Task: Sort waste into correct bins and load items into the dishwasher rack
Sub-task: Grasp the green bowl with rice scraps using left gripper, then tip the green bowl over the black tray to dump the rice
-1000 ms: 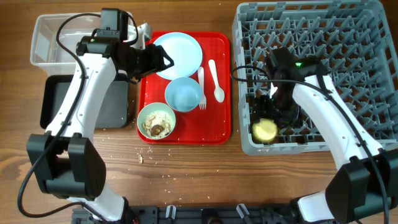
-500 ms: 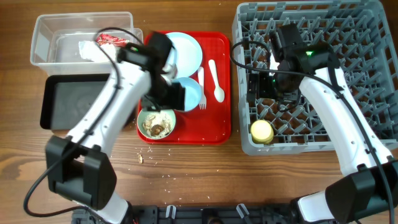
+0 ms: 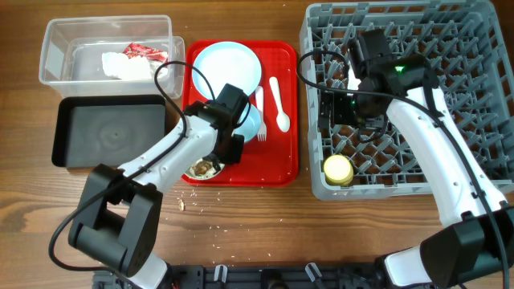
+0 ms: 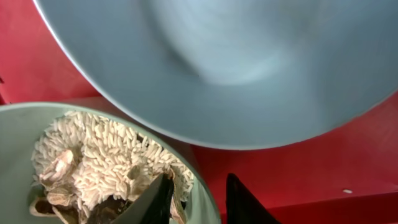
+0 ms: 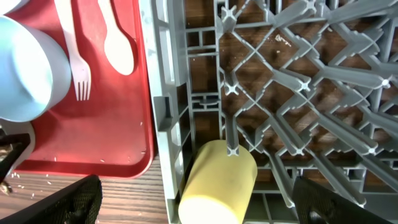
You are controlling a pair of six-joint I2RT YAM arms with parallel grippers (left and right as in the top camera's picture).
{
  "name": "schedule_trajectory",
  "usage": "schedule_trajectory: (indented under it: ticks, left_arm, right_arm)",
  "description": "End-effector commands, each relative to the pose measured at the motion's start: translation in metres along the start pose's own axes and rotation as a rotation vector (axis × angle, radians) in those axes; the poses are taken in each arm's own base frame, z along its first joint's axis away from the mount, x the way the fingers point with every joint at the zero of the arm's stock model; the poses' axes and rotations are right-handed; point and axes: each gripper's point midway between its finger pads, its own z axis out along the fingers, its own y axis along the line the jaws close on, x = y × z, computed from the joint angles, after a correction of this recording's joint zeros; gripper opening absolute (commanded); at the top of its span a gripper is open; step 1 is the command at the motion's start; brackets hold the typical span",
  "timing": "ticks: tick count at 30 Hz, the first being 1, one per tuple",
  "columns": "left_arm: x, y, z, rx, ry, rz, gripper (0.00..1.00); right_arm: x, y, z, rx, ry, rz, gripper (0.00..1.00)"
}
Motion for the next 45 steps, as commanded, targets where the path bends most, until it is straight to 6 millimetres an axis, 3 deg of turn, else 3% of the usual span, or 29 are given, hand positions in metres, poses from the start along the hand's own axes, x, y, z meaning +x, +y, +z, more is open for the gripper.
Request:
schedule_trajectory:
  ticks: [1,4,8,16,20,25,30,32,39,45]
  left_arm:
    - [0.002,0.002,0.002,-0.01,-0.009,0.003,0.28]
    - [0.008,0.003,0.006,-0.011,0.006,0.0,0.24]
    - [0.008,0.003,0.006,-0.011,0.007,-0.001,0.04]
    - [0.017,-0.008,-0.002,0.057,0.066,-0.035,0.04]
    - [0.003,-0.01,-0.04,0.091,0.076,-0.084,0.04]
    - [-0.032,-0.006,-0.094,0.211,0.002,-0.161,0.04]
    - [-0.049,0.051,-0.118,0.309,-0.07,-0.326,0.04]
    - [-0.054,0.086,-0.124,0.411,-0.111,-0.376,0.04]
    - [-0.057,0.174,-0.15,0.761,-0.336,-0.502,0.04]
    - [-0.054,0.231,-0.142,0.939,-0.472,-0.631,0.04]
  right_arm:
    - [-0.006,0.004,-0.001,-0.01,-0.015,-0.022,1.0]
    - [-0.006,0.004,-0.001,-0.01,-0.016,-0.023,1.0]
    - [-0.006,0.004,-0.001,-0.011,-0.016,-0.023,1.0]
    - [-0.007,0.004,-0.001,-0.011,-0.019,-0.023,1.0]
    - [-0.01,0.005,-0.001,-0.015,-0.031,-0.024,1.0]
    - [-0.011,0.005,-0.001,-0.017,-0.036,-0.025,1.0]
    - [-0.011,0.005,-0.001,-0.017,-0.037,-0.024,1.0]
    - [-0.011,0.005,-0.001,-0.017,-0.037,-0.024,1.0]
    - [-0.011,0.005,-0.002,-0.018,-0.037,-0.024,1.0]
    - [-0.011,0.005,-0.001,-0.018,-0.037,-0.024,1.0]
